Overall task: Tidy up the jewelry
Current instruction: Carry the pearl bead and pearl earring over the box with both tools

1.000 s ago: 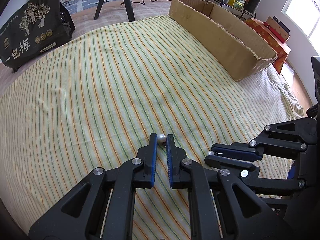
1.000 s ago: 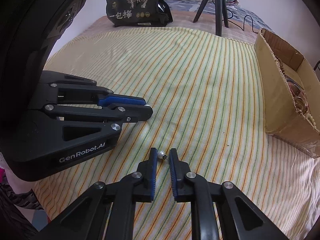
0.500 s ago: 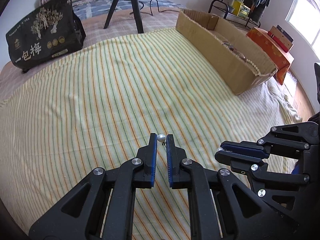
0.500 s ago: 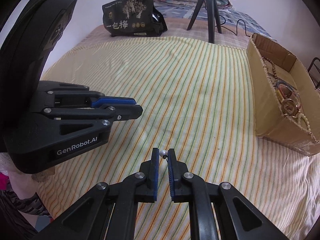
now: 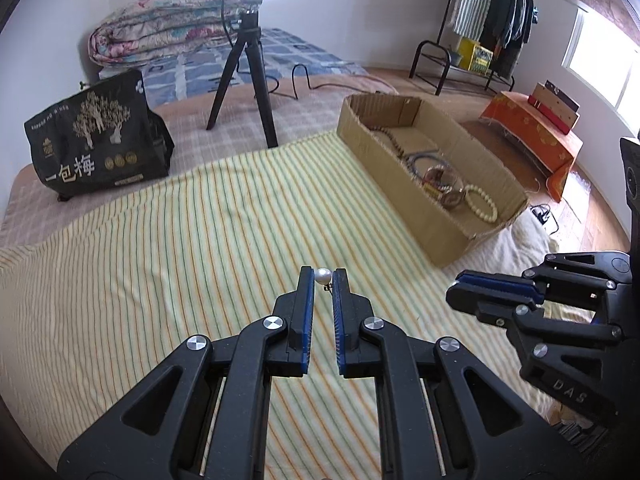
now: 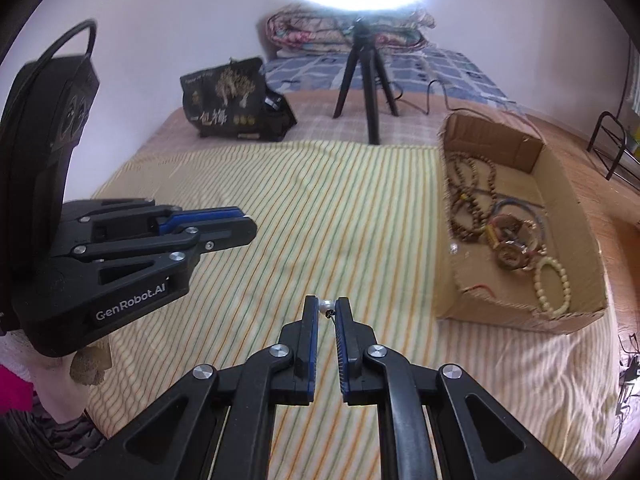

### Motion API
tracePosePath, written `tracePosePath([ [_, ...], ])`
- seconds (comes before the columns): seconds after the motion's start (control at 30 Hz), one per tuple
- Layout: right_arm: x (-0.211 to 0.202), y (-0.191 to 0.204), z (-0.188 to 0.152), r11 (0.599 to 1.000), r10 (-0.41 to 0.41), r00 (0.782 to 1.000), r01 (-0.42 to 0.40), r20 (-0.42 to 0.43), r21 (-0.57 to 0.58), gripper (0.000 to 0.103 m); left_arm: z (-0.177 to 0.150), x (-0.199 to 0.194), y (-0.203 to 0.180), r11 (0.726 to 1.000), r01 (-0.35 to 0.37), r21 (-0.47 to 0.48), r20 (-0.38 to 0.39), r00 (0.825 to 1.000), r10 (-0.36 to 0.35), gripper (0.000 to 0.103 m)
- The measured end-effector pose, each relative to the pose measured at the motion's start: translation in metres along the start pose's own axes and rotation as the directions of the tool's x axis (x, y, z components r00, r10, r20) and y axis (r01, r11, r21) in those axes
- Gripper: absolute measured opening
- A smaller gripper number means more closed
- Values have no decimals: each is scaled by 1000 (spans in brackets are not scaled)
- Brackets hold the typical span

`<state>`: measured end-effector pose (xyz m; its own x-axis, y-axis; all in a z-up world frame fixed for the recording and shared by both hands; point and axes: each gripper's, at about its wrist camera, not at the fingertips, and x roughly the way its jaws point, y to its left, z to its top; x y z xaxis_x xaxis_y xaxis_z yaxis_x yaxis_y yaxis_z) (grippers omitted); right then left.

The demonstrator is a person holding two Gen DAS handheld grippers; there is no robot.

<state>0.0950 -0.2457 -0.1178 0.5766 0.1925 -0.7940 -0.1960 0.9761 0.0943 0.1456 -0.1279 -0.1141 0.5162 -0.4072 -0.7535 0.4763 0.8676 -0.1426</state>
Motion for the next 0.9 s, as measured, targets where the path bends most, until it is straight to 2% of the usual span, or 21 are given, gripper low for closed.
tracePosePath([
  [0.4,-38,-58,28,990,-66,992,51,112,128,6,33,-12,-29,999,43,7,86,995,-43,7],
  [0.9,-56,-113,63,972,-137,974,97,181,213,6,52,4,-74,996,87,38,116,989,-90,7],
])
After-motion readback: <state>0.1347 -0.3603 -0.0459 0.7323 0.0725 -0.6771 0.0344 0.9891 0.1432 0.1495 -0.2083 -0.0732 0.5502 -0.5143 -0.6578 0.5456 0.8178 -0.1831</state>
